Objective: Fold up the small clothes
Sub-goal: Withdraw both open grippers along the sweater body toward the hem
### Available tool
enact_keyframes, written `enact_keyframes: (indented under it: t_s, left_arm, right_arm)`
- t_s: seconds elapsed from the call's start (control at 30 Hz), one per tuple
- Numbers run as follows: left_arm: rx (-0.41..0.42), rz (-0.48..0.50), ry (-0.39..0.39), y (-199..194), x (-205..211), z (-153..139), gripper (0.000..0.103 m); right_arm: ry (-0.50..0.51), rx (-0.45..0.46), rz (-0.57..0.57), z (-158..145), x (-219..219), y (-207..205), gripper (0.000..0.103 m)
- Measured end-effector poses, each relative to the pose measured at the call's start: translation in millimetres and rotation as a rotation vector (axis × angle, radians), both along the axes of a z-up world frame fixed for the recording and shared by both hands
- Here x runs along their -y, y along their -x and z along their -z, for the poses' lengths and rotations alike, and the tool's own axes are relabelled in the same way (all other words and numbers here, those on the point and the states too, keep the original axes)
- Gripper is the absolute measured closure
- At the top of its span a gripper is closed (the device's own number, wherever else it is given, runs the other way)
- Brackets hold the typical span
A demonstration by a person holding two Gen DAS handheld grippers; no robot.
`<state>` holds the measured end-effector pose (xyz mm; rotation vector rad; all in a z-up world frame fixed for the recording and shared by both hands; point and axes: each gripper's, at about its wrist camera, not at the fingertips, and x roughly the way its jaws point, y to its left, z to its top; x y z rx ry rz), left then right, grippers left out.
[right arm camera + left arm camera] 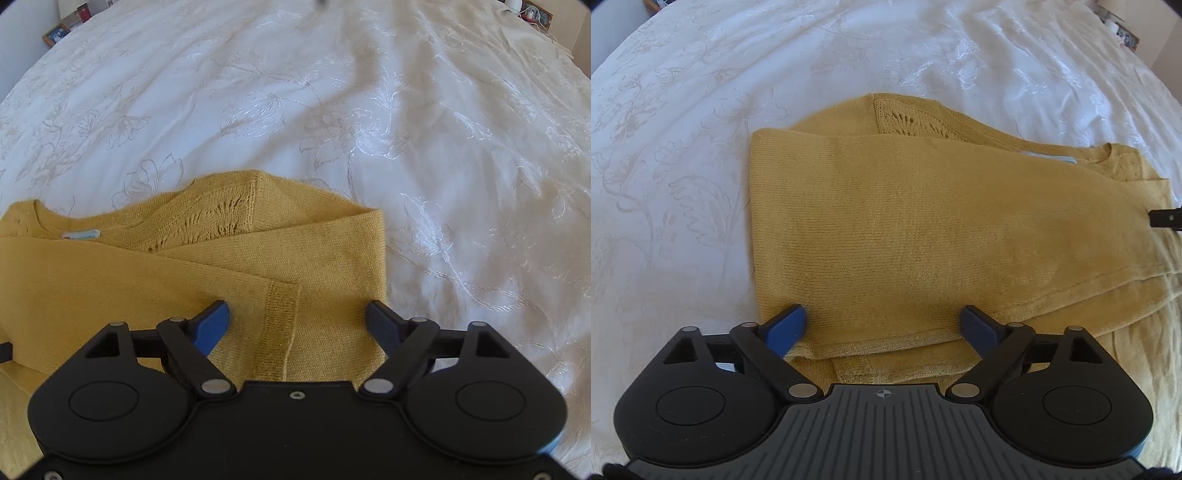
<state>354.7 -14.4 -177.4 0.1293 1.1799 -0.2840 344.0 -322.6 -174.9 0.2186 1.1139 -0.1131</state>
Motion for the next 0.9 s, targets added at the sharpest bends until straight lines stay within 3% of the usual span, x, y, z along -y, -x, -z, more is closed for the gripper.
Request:
enact_keyframes:
  t_s: [0.07,0.13,0.33,0.53,0.9]
  left_arm:
    - [-0.009,0.02,-0.011,-1.0,4.5,2.1,0.0]
    - [-0.005,0.019,-0.011,0.5,4.2,0.8,0.0]
    - [0.033,0.01,0.03,24.8,-3.1,-23.4,0.0]
    - [0.089,0.039,0.024,77.2,-10.4,-52.8,0.0]
    - [0.041,0.033,0.06,159.8,-31.9,-65.4,0.0]
  right_arm:
    - [-0.02,0.031,0.002,-10.1,-0.5,7.2,0.005]
    - [-0.044,0.069,-0.012,-24.0,-1.6,20.2,0.001]
    - [-0.08,0.101,-0.019,-53.8,-9.9,66.2,0.001]
    - [-0.078,0.067,-0.062,-59.3,-34.8,116.1,0.001]
    - [-0.092,0.032,-0.077,-61.1,-72.9,203.0,0.001]
